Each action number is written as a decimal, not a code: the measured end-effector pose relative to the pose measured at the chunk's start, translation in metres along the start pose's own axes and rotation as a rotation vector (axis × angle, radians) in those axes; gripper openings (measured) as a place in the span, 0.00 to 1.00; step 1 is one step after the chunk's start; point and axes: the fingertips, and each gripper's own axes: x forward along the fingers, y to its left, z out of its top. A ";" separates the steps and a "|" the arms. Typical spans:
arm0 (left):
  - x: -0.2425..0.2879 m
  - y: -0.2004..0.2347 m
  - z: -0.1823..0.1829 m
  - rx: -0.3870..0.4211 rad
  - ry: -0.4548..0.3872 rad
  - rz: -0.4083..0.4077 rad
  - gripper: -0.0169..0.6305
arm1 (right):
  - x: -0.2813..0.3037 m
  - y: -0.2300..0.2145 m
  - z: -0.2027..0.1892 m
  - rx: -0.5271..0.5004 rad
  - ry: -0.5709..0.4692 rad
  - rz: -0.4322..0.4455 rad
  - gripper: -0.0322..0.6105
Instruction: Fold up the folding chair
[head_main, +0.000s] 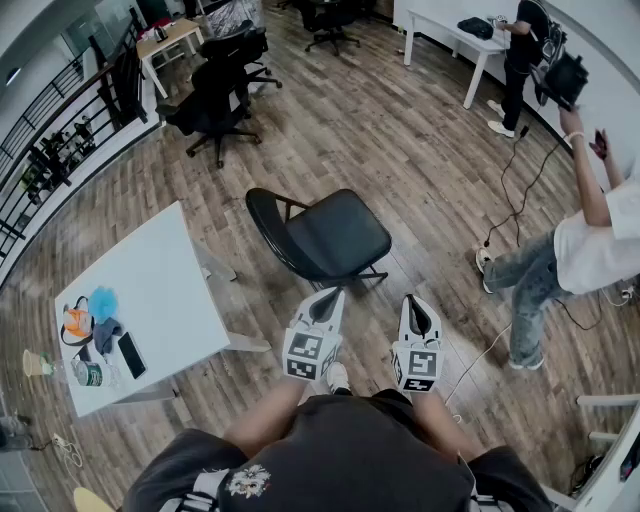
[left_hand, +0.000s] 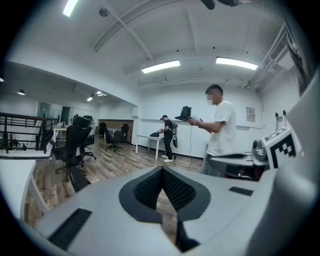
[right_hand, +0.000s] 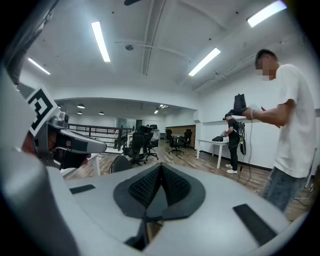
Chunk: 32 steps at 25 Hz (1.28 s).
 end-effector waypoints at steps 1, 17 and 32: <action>0.003 0.007 0.000 -0.002 0.003 0.001 0.03 | 0.007 0.002 0.002 -0.001 -0.001 0.002 0.07; 0.071 0.096 0.002 -0.050 0.010 0.142 0.03 | 0.147 -0.002 -0.007 -0.013 0.038 0.142 0.07; 0.192 0.212 -0.018 -0.136 0.170 0.565 0.03 | 0.386 -0.071 -0.092 -0.082 0.183 0.488 0.07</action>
